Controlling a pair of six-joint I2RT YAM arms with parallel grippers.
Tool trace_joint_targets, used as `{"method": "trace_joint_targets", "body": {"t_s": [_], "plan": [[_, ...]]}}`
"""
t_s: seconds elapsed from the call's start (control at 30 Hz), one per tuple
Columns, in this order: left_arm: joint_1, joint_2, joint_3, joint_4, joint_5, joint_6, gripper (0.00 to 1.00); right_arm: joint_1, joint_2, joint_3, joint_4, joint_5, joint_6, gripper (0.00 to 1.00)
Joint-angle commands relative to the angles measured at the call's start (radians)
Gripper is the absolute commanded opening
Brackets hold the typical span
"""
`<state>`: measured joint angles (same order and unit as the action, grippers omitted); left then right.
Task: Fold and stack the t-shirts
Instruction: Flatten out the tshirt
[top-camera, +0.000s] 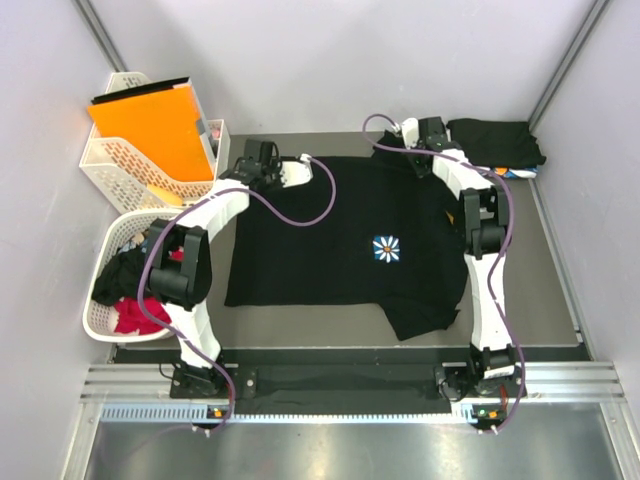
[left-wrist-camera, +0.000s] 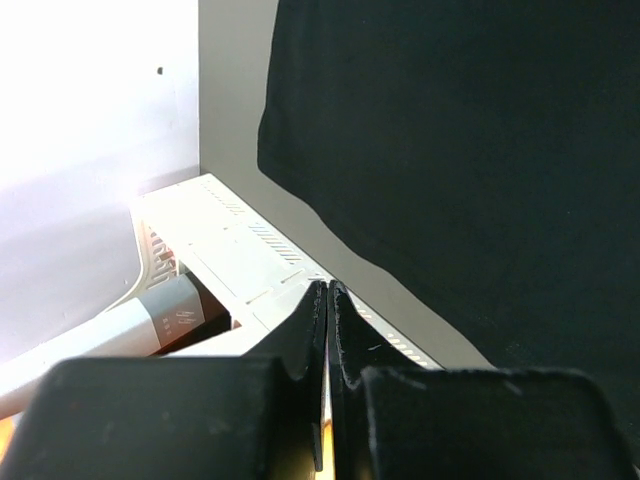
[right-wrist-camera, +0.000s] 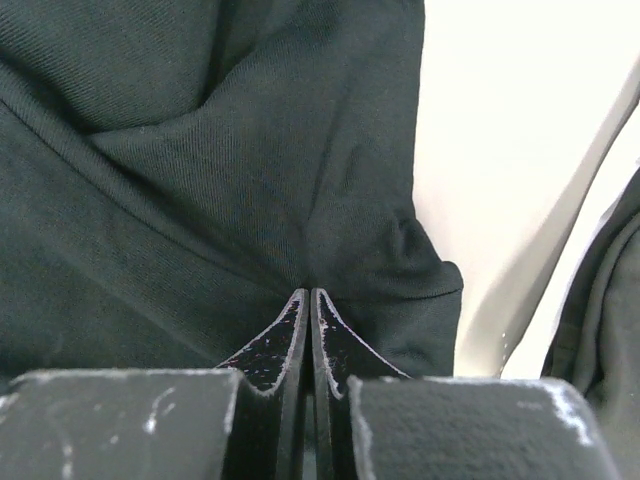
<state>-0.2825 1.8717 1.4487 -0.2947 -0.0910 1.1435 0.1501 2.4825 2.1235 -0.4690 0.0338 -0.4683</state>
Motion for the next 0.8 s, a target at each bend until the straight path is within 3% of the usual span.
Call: {"method": "trace_joint_targets", "body": {"t_s": [0.0,0.27,0.33,0.37,0.47,0.57,0.67,0.77], "plan": [[0.002,-0.032,0.007,0.028,0.017,0.002,0.00,-0.014,-0.063,-0.036,-0.075,0.043,0.003,0.00],[0.002,-0.040,0.007,-0.037,0.048,-0.001,0.00,-0.009,-0.175,-0.218,-0.076,0.031,-0.030,0.00],[0.002,-0.033,-0.019,-0.050,0.057,0.022,0.00,-0.007,-0.183,-0.229,-0.053,0.052,-0.055,0.11],[0.003,-0.028,-0.030,-0.049,0.074,0.030,0.00,-0.009,-0.180,-0.223,-0.043,0.060,-0.065,0.26],[0.002,0.004,-0.056,-0.047,0.086,0.053,0.04,-0.007,-0.154,-0.146,-0.030,0.089,-0.093,0.56],[-0.001,0.036,-0.051,-0.028,0.086,0.052,0.17,-0.006,-0.137,-0.054,-0.017,0.115,-0.110,0.67],[-0.003,0.067,-0.036,0.005,0.086,0.033,0.24,0.000,-0.151,-0.005,0.003,0.135,-0.124,0.68],[-0.007,0.066,-0.034,0.002,0.086,0.024,0.22,0.002,-0.226,-0.040,0.010,0.120,-0.119,0.68]]}}
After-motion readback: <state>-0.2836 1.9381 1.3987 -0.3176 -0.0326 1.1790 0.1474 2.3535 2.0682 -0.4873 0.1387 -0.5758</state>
